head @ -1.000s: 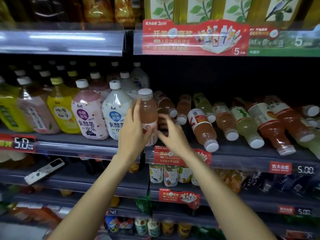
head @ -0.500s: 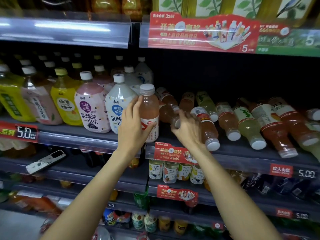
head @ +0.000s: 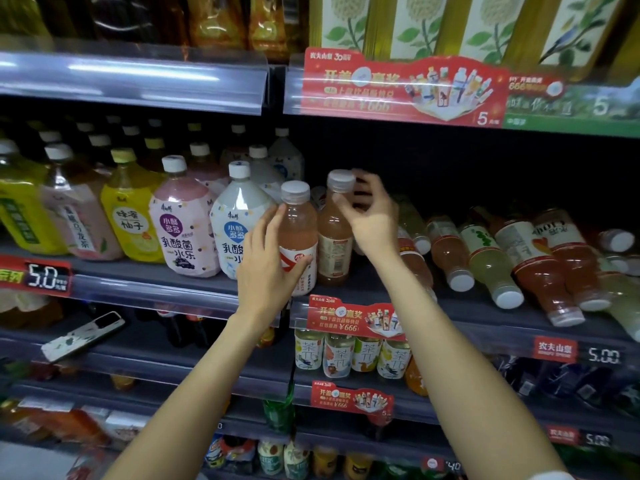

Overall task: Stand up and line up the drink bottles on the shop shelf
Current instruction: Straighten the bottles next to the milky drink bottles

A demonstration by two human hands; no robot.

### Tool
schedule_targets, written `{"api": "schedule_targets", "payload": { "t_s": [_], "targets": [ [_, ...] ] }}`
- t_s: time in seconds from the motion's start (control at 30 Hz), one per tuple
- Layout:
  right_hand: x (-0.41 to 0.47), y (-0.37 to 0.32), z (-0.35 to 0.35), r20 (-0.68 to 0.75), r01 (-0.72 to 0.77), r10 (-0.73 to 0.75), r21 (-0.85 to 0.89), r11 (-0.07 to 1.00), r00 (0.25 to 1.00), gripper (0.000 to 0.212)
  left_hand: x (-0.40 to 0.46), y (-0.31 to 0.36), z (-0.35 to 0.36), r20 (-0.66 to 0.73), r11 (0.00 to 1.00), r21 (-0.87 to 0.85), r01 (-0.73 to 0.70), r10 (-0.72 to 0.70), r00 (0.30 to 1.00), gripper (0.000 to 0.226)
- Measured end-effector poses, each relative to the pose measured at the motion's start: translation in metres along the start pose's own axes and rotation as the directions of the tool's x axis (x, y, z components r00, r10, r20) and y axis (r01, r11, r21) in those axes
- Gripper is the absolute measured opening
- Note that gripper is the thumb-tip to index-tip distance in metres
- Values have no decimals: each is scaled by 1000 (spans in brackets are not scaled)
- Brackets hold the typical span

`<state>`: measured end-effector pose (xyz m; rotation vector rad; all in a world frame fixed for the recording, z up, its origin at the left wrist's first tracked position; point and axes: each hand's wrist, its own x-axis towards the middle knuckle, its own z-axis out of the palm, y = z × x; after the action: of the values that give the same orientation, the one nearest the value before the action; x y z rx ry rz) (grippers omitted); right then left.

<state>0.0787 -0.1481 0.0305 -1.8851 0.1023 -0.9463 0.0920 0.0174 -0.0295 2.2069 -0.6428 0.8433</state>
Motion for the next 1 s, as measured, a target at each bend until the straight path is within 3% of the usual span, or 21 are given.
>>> {"api": "schedule_targets", "payload": {
  "t_s": [0.13, 0.27, 0.4, 0.6, 0.73, 0.83, 0.9, 1.0],
  "targets": [
    [-11, 18, 4, 84, -42, 43, -18, 999, 996, 53, 0, 0, -1, 6, 1000, -11, 3, -3, 1000, 84],
    [-46, 40, -1, 77, -140, 149, -113, 984, 986, 59, 0, -1, 0, 2, 1000, -13, -3, 3, 1000, 83],
    [-51, 50, 16, 79, -204, 206, -36, 978, 975, 51, -1, 0, 1, -3, 1000, -11, 4, -4, 1000, 84],
    [-45, 53, 31, 297, -143, 150, -44, 989, 943, 62, -1, 0, 2, -10, 1000, 3, 0, 0, 1000, 84],
    [-41, 55, 21, 370, 45, 62, -273, 961, 927, 58, -2, -1, 3, -5, 1000, -3, 1, -1, 1000, 85],
    [-26, 61, 8, 334, 262, -63, -593, 761, 940, 50, -2, -2, 3, -10, 1000, 2, 4, -4, 1000, 85],
    [-9, 65, 10, 401, 333, 2, -762, 556, 916, 49, -3, -2, 3, -10, 1000, 9, 2, -2, 1000, 85],
    [7, 72, 24, 472, 389, 173, -847, 362, 865, 48, -3, -2, 3, -7, 1000, 19, 2, -1, 1000, 85]
  ]
}}
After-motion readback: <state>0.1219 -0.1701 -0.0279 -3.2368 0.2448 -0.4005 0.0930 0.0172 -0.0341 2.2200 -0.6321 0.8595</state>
